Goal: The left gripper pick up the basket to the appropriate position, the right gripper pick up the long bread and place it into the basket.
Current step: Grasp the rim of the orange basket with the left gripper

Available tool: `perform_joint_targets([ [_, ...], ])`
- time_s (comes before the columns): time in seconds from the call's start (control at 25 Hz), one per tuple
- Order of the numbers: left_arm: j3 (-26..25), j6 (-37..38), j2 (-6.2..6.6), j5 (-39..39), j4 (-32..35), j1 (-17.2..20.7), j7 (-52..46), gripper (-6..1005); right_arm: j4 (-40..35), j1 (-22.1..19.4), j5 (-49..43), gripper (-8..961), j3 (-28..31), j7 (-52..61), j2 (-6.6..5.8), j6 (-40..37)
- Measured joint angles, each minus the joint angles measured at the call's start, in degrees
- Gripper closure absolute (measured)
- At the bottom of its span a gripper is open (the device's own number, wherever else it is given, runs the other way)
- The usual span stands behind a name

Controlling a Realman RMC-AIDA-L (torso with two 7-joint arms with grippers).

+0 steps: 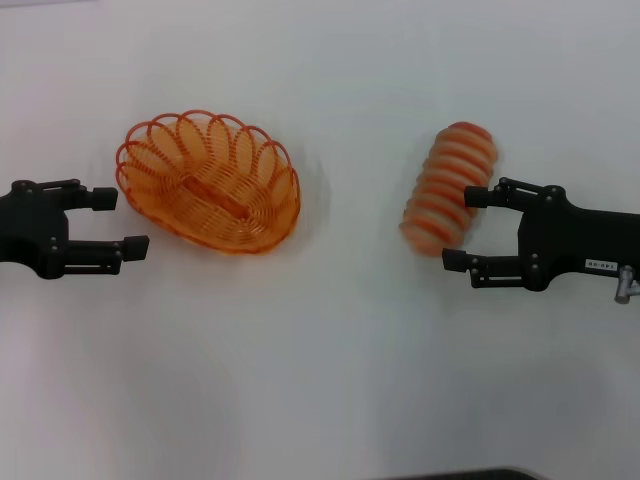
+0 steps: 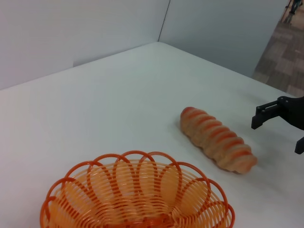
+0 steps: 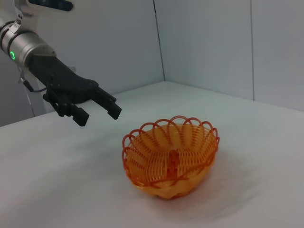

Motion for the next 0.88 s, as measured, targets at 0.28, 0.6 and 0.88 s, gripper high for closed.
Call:
perform_joint_targets([
  [0.28,-0.06,0.0,-0.01,0.0,-0.01,-0.03,0.0,152,0.0,0.04,0.0,23,0.11,0.01,-0.03,-0.02],
  [0.6,-1.3,-0.05,-0.1,-1.69,0.14,-0.1,-0.81,151,-0.03,0.07,0.0,23,0.19,0.02,-0.03,0.03],
  [0.88,-5.37,-0.79,0.45,-5.6,0.1,-1.28,-8.84,154,-0.29,0.22,0.17,23,0.32,0.02,-0.03,0.15],
])
